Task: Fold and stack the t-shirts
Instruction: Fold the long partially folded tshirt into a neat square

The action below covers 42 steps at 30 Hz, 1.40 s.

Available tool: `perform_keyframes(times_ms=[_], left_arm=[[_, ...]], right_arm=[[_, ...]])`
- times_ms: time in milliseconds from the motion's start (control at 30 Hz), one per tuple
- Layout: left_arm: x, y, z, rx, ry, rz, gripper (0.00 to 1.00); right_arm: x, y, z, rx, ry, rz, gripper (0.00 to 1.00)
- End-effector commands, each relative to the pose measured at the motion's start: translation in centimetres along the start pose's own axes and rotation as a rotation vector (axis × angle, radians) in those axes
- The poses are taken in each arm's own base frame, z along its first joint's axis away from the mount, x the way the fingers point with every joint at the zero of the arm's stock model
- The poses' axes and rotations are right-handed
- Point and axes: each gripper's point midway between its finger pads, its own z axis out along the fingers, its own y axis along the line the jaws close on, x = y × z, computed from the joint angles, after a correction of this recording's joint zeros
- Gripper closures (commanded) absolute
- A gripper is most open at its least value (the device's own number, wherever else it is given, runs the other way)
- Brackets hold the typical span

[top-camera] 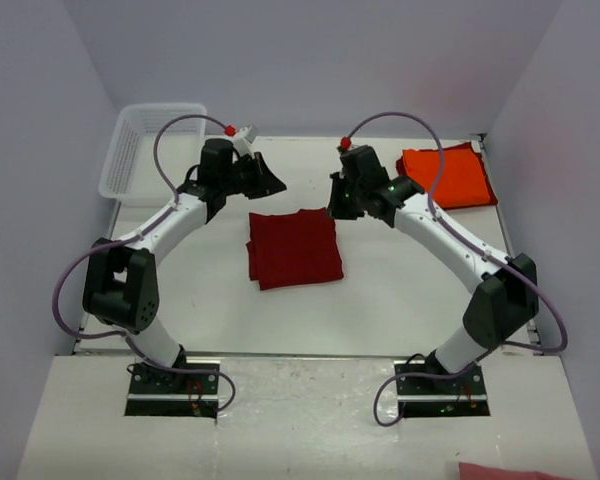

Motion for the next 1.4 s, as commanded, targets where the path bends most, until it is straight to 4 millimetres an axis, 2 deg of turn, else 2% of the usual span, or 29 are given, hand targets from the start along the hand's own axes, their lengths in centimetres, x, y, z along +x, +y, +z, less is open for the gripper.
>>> perform_keyframes(times_ms=[0,33,67,100,133,167,200,233,267,333,433,600,667,767,833,933,1133,1300,1367], left_arm=[[4.7,5.2,-1.0,-0.218,0.040,-0.074,0.94],[5.3,5.4,-1.0,-0.212,0.044,-0.083,0.96],[6.5,5.9,-1.0,-0.212,0.070,-0.097,0.99],[7.1,6.1,-0.8,-0.211,0.082,-0.101,1.00],[7.6,6.4,-0.6,-0.208,0.098,-0.110,1.00],[8.5,7.0,-0.2,-0.210,0.124,-0.124,1.00],[9.0,7.4,0.2,-0.209,0.135,-0.140,1.00],[9.2,7.3,0.5,-0.186,0.140,-0.147,1.00],[10.1,7.9,1.0,-0.190,0.162,-0.170,1.00],[10.4,8.4,2.0,-0.177,0.157,-0.169,1.00],[11.1,9.4,2.6,-0.184,0.175,-0.178,1.00],[11.9,10.5,3.0,-0.205,0.197,-0.180,1.00],[11.9,11.7,2.9,-0.251,0.195,-0.178,1.00],[12.9,14.7,1.9,-0.370,0.218,-0.201,1.00],[13.7,16.4,1.2,-0.413,0.226,-0.232,1.00],[14.3,17.3,0.8,-0.419,0.230,-0.263,1.00],[14.2,17.9,0.4,-0.433,0.223,-0.259,1.00],[12.4,17.7,-0.1,-0.460,0.177,-0.214,1.00],[11.4,17.0,-0.5,-0.456,0.153,-0.193,1.00]], right_arm=[[-3.1,-2.9,1.8,0.025,0.010,-0.011,1.00],[-2.7,-3.6,3.9,0.019,0.059,-0.007,1.00],[-2.9,-3.7,4.9,-0.001,0.081,0.001,1.00],[-4.1,-2.6,5.4,-0.076,0.092,0.004,1.00],[-3.5,-4.1,8.2,-0.078,0.157,0.032,1.00],[-3.4,-4.4,9.3,-0.098,0.190,0.050,1.00],[-4.5,-3.6,9.6,-0.191,0.208,0.074,1.00],[-3.1,-4.1,11.8,-0.224,0.279,0.096,1.00],[-3.6,-3.1,11.9,-0.308,0.300,0.100,1.00],[-2.4,-3.6,13.9,-0.323,0.350,0.115,1.00],[-1.4,-3.7,15.3,-0.362,0.396,0.147,1.00],[0.1,-5.2,16.7,-0.338,0.457,0.254,1.00],[0.8,-6.5,17.2,-0.268,0.456,0.267,1.00],[1.2,-8.4,17.5,-0.156,0.444,0.300,1.00],[1.2,-8.6,17.3,-0.144,0.443,0.317,1.00],[1.3,-9.5,17.2,-0.099,0.442,0.331,1.00],[1.5,-10.5,17.0,-0.026,0.448,0.365,1.00],[1.1,-11.8,16.8,0.048,0.435,0.359,1.00],[0.6,-12.6,16.4,0.103,0.416,0.341,1.00]])
